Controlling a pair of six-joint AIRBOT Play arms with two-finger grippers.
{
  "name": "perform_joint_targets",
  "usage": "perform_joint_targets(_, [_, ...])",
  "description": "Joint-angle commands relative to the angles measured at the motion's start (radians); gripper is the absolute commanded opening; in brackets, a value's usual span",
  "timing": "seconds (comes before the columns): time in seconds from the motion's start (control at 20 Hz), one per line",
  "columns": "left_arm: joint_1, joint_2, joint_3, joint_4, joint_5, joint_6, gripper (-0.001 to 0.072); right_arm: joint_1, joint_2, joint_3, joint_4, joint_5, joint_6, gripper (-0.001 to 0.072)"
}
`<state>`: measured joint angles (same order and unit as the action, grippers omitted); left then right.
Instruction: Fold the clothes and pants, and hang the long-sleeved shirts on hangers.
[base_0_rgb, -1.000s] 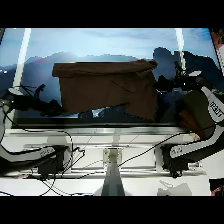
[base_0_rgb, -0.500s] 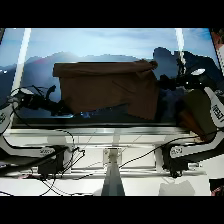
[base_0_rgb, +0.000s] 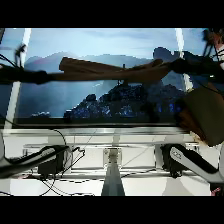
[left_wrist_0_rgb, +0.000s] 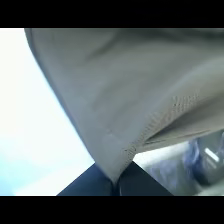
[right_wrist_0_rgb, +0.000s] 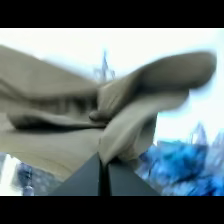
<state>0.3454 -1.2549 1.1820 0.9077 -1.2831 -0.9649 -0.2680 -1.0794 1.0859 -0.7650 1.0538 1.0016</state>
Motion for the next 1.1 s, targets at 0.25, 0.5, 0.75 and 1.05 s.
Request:
perform_joint_targets(0.25, [0.000, 0.563, 0.161, -0.003, 0.446, -0.061, 0.0015, 0.001, 0.434, 0.361, 0.009, -0.035, -0.001, 0.0018])
perform_joint_targets(0.5, [0.000, 0.823, 0.161, 0.027, 0.752, -0.071, 0.0015, 0.001, 0.564, 0.534, 0.010, -0.095, 0.000, 0.0018])
perform_joint_targets(0.75, [0.000, 0.933, 0.161, 0.179, 0.836, -0.071, 0.0014, 0.001, 0.596, 0.607, 0.009, -0.151, 0.011, 0.0017])
perform_joint_targets(1.05, [0.000, 0.761, 0.160, 0.192, 0.536, -0.138, 0.0014, 0.001, 0.431, 0.606, -0.066, -0.063, 0.136, 0.0017])
